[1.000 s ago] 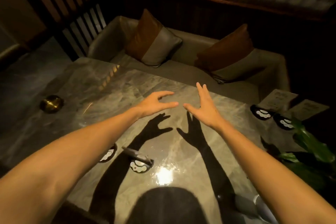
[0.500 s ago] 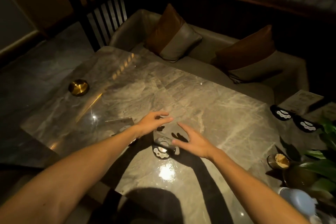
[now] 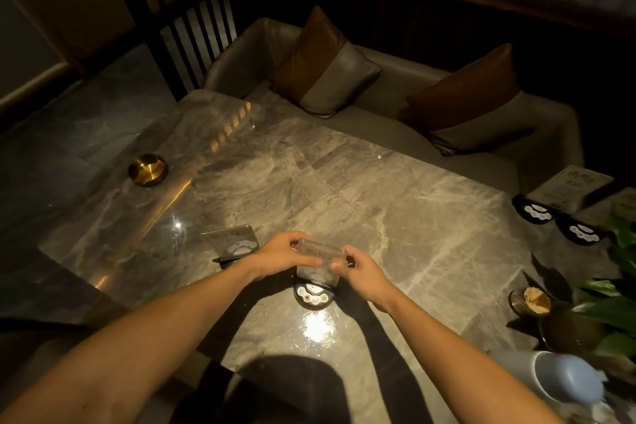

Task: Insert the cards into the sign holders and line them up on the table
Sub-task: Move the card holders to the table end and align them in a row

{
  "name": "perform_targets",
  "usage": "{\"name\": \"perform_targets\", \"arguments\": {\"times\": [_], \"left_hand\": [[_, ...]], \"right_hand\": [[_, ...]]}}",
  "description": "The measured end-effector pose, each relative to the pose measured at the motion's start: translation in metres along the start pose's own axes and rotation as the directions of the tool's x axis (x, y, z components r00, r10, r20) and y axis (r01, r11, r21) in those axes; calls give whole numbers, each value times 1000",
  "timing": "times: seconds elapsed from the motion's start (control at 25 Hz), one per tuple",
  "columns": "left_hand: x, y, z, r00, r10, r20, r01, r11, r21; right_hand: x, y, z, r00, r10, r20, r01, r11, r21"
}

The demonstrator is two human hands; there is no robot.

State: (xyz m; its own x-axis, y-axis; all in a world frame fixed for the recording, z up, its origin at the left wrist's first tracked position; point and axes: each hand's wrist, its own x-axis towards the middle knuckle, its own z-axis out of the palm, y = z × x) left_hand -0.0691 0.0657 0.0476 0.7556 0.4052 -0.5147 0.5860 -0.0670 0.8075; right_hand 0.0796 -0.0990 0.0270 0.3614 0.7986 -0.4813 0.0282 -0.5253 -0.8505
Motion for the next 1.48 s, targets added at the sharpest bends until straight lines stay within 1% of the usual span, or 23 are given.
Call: {"name": "perform_targets", "arguments": {"times": [0.12,0.24,0.32,0.4,0.56,0.84,1.04,1.2,1.28,1.48], "left_hand": [[12,4,3,1000,5,-29,-5,1000,-2],[27,22,15,997,10,-75,-13,999,-45],[42,40,25,994,24,-106,-37,993,-116],[57,58,35,992,45,-122,-65,984,-165],[103,105,62,988,68,-136,-97,971,-216],[200,211,112,980,170,-104,-191,948,-254],[273,267,149,969,239,-62,-247,945,-213],[328,296,181,954,295,-52,-300,941,-156],[350,306,196,945,321,-56,-325,937,-128],[394,318,227,940,335,-56,-339,936,-96]], "right_hand": [[4,-1,-15,999,44,-30,-38,987,153],[9,-2,-39,995,86,-55,-71,970,231],[11,-4,-61,991,111,-72,-87,959,270],[12,-8,-83,988,118,-100,-87,959,271],[16,-20,-152,968,130,-216,-74,965,251],[31,-42,-294,926,62,-372,-21,993,113],[47,-33,-381,896,49,-442,-38,999,35],[64,-17,-441,879,1,-478,-62,992,-111],[71,-12,-462,879,-31,-475,-82,973,-216],[93,10,-509,886,-111,-451,-141,861,-488]]}}
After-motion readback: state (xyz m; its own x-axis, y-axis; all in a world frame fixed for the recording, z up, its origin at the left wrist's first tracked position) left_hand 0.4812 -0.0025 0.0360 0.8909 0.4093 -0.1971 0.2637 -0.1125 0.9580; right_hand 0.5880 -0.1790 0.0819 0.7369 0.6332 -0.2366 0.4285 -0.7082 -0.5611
